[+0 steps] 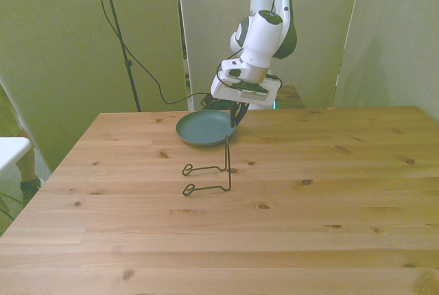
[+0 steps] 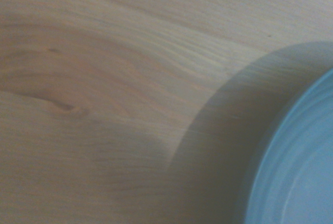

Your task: Load the plate

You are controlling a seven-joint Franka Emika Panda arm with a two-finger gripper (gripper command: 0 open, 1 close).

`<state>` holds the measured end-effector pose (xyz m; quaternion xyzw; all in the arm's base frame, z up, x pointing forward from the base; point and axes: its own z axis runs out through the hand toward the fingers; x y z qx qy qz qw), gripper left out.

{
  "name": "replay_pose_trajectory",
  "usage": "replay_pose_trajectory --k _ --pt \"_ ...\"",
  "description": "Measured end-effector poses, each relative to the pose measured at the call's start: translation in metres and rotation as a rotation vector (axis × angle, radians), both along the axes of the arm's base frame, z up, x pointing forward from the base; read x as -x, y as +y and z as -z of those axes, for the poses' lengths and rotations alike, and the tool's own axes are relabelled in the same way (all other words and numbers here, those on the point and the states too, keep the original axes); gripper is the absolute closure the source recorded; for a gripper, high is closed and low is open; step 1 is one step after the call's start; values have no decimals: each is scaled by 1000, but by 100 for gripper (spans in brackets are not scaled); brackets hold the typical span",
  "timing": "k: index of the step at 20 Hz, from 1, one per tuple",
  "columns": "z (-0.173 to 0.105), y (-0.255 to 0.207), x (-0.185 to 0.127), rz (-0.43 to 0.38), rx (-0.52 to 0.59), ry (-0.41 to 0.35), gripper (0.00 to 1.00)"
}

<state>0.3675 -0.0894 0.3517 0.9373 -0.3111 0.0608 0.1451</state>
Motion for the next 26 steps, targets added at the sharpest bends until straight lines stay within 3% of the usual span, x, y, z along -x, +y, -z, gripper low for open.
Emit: replay_pose_trajectory --k 5,14,21,26 --pt "-24 -6 8 33 -62 -39 100" --pt "-99 -25 35 72 -240 -161 100" --pt "-179 -28 0 -30 -334 -192 100" --pt "-213 -48 -21 -142 -460 -219 100"
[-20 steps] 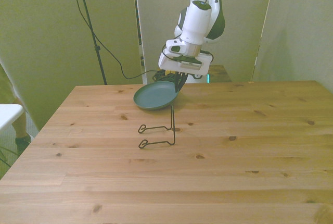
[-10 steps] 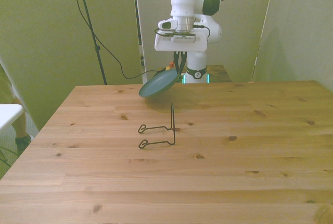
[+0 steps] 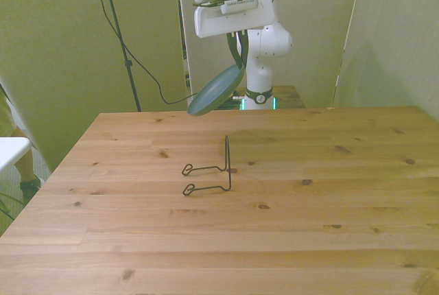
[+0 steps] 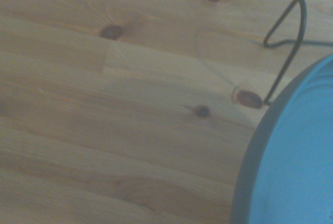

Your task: Load the plate

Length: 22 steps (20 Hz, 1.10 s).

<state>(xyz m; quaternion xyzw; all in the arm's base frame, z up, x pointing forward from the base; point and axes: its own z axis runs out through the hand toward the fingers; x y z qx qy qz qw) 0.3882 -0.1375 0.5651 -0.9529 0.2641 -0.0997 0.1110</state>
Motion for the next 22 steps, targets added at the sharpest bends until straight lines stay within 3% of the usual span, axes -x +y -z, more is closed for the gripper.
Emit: replay_pose_trajectory --k 6,7,15,22 --pt "-2 -6 -27 -116 -122 12 100" --pt "-3 -6 -48 -122 -116 24 100" --pt "-22 -32 -45 -198 -225 67 100" --pt "-22 -78 -73 -261 -323 76 100"
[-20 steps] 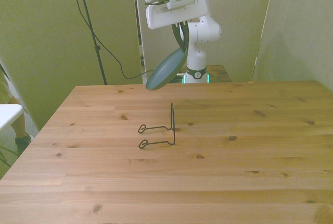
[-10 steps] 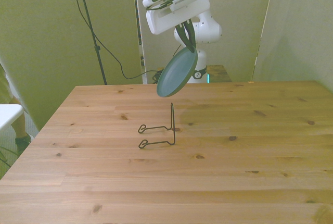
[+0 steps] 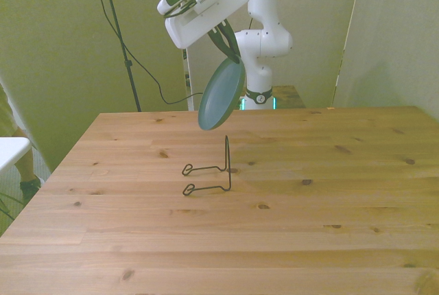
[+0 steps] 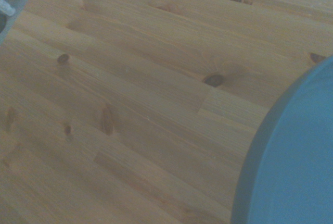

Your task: Load the plate

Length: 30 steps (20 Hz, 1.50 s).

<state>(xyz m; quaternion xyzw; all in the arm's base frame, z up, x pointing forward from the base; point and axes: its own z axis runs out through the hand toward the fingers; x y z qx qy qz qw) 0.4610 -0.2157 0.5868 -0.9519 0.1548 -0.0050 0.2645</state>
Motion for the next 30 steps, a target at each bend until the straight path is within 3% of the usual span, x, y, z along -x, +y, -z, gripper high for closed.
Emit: replay_pose_trajectory --k 11,19,26,30 --pt "15 -21 -43 -96 -10 6 100" --pt "32 -44 -53 -82 -38 8 100" --pt "25 -20 -87 -97 -27 13 100" --pt "32 -32 -80 -96 -47 38 100"
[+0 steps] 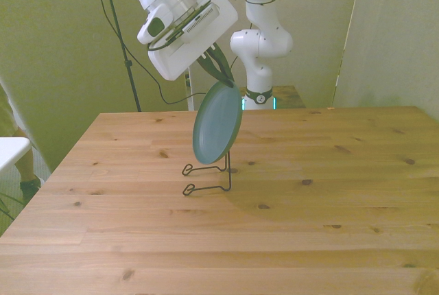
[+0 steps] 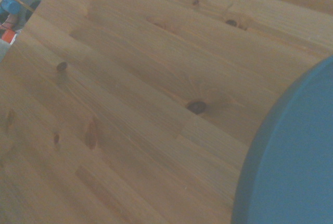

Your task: Load the plate

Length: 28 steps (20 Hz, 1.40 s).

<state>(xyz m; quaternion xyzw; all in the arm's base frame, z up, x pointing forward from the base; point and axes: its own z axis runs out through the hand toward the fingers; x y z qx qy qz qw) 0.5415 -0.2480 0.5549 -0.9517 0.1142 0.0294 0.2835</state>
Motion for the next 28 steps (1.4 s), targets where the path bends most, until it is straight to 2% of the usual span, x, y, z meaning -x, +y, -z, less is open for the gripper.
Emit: replay_pose_trajectory --k 6,11,19,28 --pt "19 -48 25 6 -69 -1 100" --pt "46 -60 23 -36 -134 0 100" --pt "41 -57 21 -71 -167 -23 100" --pt "50 -53 7 -96 -191 -28 100"
